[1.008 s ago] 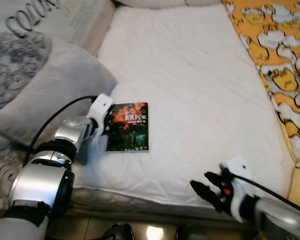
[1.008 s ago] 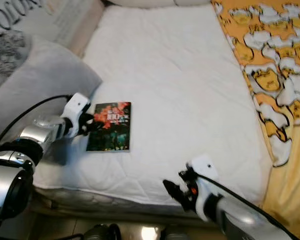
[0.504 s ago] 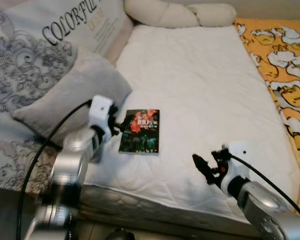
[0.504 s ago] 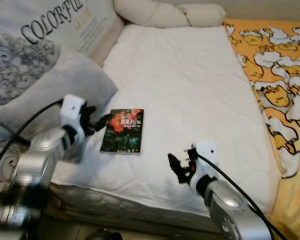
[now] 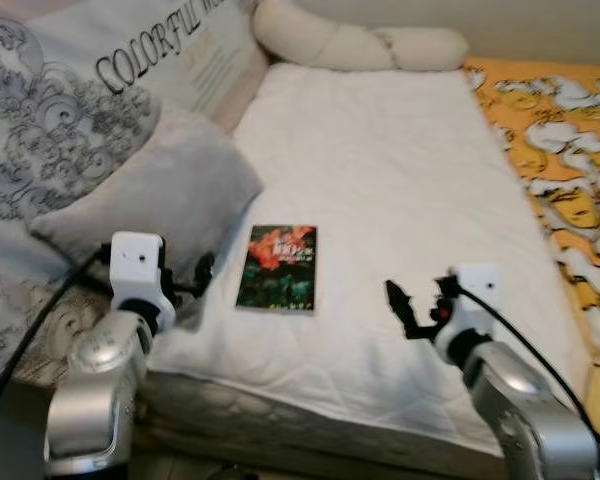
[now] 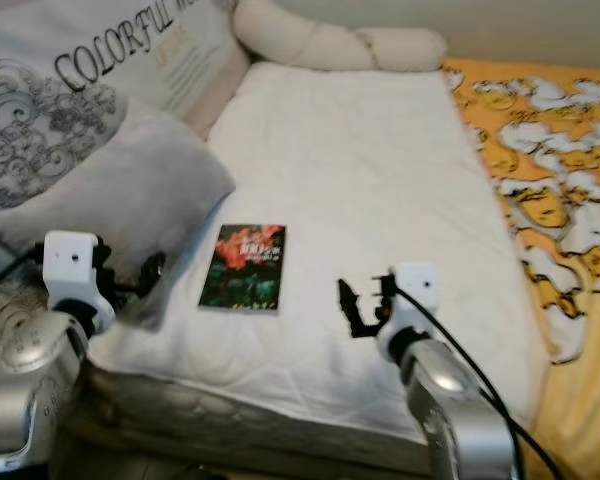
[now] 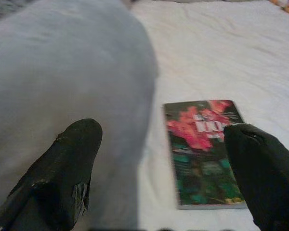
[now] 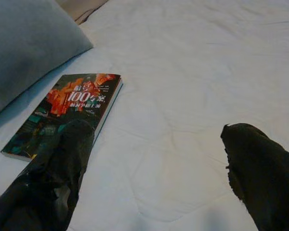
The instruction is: Clean up the room
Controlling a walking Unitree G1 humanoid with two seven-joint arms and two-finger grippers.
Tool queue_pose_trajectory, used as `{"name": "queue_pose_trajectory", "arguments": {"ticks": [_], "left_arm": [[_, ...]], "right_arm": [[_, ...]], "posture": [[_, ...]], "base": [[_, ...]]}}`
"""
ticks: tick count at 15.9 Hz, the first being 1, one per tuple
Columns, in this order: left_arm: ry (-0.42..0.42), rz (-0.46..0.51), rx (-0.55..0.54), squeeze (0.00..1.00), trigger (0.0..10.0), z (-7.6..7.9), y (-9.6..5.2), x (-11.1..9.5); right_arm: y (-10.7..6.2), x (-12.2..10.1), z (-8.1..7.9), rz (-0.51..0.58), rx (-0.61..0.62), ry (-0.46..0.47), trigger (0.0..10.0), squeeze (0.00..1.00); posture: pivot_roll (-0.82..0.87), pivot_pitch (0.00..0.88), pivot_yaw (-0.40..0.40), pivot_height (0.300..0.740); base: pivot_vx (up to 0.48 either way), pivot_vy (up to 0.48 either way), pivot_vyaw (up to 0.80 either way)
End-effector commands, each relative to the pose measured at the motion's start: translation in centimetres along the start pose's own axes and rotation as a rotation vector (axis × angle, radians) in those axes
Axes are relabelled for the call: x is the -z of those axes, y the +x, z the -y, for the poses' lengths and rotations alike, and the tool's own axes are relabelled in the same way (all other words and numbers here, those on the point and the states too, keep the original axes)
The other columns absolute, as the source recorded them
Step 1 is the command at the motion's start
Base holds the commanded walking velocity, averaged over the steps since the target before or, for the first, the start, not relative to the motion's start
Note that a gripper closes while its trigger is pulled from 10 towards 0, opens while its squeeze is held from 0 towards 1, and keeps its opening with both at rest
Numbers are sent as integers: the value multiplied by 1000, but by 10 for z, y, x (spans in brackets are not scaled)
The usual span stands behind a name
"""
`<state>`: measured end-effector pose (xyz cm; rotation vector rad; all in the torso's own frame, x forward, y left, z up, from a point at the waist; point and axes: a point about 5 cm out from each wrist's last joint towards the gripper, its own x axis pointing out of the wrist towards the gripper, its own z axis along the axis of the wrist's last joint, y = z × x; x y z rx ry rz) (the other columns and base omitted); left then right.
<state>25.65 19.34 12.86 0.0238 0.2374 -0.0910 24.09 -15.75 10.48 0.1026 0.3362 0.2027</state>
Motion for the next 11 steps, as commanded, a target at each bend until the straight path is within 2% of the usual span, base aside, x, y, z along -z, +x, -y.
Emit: {"name": "queue_pose_trajectory", "arguments": {"ticks": [1, 2, 4, 5, 8, 9, 11], "left_arm": [[11, -7, -4, 1000, 10000, 4, 0, -3], [50, -47, -36, 1000, 10000, 4, -5, 6], [76, -62, 12, 1000, 10000, 9, -4, 12], [91, -43, -44, 1000, 10000, 6, -1, 8], [117, -16, -34, 1000, 10000, 7, 4, -2], [116, -13, -44, 1000, 10000, 5, 4, -3], [111, -7, -62, 1000, 10000, -1, 6, -6]], "right_arm": [[3, 2, 2, -6, 10, -6, 10000, 1000], [8, 4, -1, -14, -7, -20, 10000, 1000], [12, 5, -3, -23, -23, -22, 10000, 1000], [15, 5, -6, -33, -35, -24, 10000, 1000], [23, -1, -15, -47, -85, -40, 10000, 1000], [25, -2, -16, -48, -91, -45, 10000, 0], [27, -4, -20, -60, -110, -41, 10000, 0]], "posture": [[-116, 0, 4, 740], [-120, 0, -4, 740], [-112, 0, -13, 740], [-120, 0, -9, 740], [-131, 0, -4, 740], [-128, 0, -4, 740], [-136, 0, 3, 740]], "base": [[0, 0, -700], [0, 0, -788], [0, 0, -788], [0, 0, 0], [0, 0, 0], [0, 0, 0], [0, -319, 0]]}}
